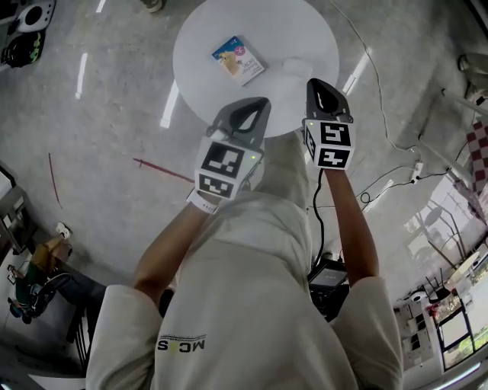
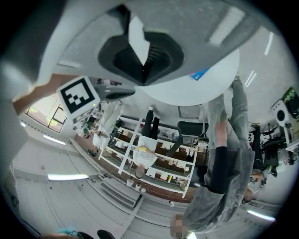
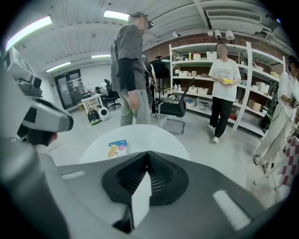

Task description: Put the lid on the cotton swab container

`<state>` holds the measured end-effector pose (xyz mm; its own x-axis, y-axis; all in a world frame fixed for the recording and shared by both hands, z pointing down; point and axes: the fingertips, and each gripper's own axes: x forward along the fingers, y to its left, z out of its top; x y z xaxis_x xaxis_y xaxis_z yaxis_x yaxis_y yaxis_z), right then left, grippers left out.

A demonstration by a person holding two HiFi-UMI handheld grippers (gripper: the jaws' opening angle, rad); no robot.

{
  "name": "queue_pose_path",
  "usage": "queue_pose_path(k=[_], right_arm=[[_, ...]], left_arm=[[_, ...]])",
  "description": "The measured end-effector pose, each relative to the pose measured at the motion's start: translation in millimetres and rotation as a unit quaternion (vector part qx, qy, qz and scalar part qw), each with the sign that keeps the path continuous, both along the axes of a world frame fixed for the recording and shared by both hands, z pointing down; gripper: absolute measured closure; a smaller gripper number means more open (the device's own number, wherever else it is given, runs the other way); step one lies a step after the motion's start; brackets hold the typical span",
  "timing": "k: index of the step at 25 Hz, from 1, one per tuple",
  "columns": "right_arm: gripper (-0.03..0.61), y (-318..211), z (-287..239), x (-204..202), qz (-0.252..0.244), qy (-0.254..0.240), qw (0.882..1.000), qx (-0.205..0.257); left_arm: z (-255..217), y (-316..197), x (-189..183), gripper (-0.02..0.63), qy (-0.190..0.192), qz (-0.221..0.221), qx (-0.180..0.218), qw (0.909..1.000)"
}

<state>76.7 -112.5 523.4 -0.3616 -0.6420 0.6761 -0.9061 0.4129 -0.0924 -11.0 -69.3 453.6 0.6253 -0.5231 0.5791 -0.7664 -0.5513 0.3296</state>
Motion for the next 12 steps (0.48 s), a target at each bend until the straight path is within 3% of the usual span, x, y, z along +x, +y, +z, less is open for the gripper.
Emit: queue_pose_path(k=[12], right_arm=[[0.581, 43, -96, -7, -0.02, -0.007, 0.999, 0.048]], left_arm=[[-62, 21, -8, 0.614, 0.02, 0.017, 0.045, 0.9986]])
